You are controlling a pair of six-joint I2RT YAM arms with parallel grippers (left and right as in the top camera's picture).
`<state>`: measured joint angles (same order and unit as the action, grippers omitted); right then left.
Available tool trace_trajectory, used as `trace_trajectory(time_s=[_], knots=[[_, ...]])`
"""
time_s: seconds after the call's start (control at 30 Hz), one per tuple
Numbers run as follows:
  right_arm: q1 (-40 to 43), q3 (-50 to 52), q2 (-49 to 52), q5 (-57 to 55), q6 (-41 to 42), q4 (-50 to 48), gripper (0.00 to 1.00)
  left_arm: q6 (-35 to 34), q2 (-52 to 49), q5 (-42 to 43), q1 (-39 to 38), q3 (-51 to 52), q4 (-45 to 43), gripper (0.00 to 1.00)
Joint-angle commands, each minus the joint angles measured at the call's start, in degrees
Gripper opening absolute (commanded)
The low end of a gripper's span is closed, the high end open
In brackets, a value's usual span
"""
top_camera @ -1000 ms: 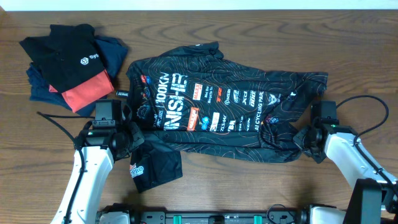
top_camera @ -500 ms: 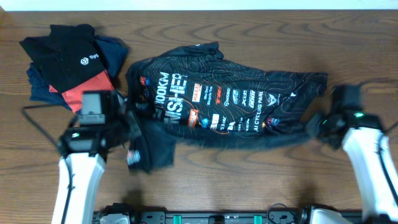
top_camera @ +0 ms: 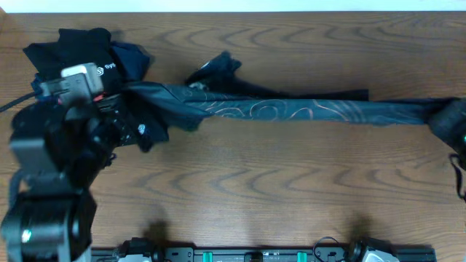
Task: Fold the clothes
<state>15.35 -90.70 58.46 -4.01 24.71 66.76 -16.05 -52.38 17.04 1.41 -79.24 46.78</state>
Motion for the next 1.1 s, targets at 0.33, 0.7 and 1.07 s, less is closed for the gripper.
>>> trace_trajectory(time_s=[0.33,0.7,1.07], knots=[[3.4,-11.6,-1.4,-8.8,-3.5,2.0,0.01,-2.0,5.1,0.6,0.1,-8.5,0.0,0.06],[3.3,-11.6,18.4,0.5,-9.2,5.0,0.01,-2.0,-15.8,8.1,0.1,-8.2,-1.1,0.06],[3.5,-15.2,36.2,6.0,-5.8,-17.9,0.01,-10.4,-40.4,15.0,-1.0,-11.1,-39.8,0.06]])
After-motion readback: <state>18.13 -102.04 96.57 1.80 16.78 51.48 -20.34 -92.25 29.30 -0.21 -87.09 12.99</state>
